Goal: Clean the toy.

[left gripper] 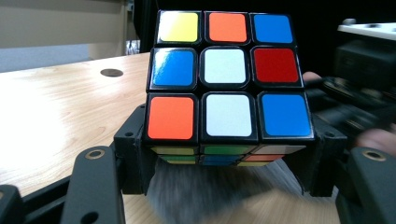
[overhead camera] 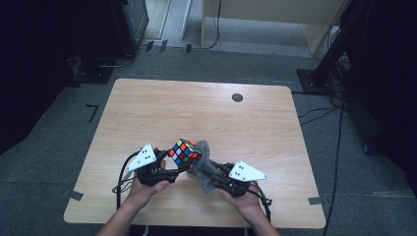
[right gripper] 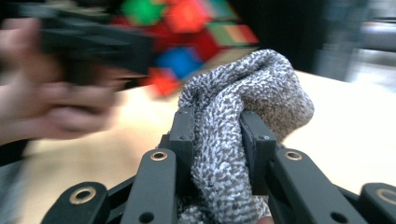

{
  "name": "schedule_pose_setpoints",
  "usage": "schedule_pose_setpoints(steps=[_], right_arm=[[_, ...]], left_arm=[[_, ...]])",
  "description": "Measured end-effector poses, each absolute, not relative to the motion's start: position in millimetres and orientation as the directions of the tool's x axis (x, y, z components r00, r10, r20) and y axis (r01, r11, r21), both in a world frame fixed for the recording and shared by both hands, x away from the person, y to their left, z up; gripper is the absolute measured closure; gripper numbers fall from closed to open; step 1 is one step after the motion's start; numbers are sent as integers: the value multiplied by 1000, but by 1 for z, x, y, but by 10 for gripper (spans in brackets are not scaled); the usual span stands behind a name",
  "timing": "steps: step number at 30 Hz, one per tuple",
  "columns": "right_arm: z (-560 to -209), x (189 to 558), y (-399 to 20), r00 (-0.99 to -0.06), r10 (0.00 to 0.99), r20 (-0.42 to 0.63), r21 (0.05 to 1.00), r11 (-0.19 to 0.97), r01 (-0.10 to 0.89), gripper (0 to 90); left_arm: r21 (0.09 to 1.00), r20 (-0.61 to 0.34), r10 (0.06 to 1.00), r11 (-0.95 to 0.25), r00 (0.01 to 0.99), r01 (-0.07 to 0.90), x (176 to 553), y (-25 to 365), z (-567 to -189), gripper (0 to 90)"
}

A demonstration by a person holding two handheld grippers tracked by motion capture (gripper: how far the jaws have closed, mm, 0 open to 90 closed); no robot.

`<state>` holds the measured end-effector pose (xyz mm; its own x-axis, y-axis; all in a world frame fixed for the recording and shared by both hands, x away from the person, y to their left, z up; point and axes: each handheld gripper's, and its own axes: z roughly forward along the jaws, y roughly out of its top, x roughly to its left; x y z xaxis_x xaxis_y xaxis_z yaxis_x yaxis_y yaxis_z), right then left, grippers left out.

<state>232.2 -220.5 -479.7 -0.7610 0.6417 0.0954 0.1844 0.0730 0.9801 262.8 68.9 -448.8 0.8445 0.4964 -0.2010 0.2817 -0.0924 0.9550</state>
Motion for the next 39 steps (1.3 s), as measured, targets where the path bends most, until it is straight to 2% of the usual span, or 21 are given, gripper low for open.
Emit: schedule_pose_setpoints(steps=[3,6,9,11,15,21,30,39], right_arm=[[-484,243,-236,-668,739,93,968,91,235,682],[-481,246,-244,-630,772,80,968,90,233,524],[-473,244,-246,-634,771,62,975,89,204,399],[-469,242,-243,-640,767,41,978,99,182,357],[-467,235,-234,-679,734,-5,985,122,125,332],[-470,223,-205,-734,667,-126,976,217,30,278],[-477,217,-186,-682,682,-266,953,292,-80,246],[-480,216,-182,-656,668,-351,931,324,-168,291]], left_arm=[[949,-215,509,-93,833,302,265,68,-450,340],[946,-221,514,-93,829,310,266,68,-450,340],[943,-232,518,-87,823,321,267,68,-450,340],[942,-232,521,-89,821,323,267,69,-450,340],[937,-251,518,-83,818,340,268,68,-450,340],[924,-283,501,-86,818,373,267,62,-448,340],[893,-353,468,-88,810,440,265,55,-445,339],[855,-411,421,-128,809,502,266,46,-447,339]])
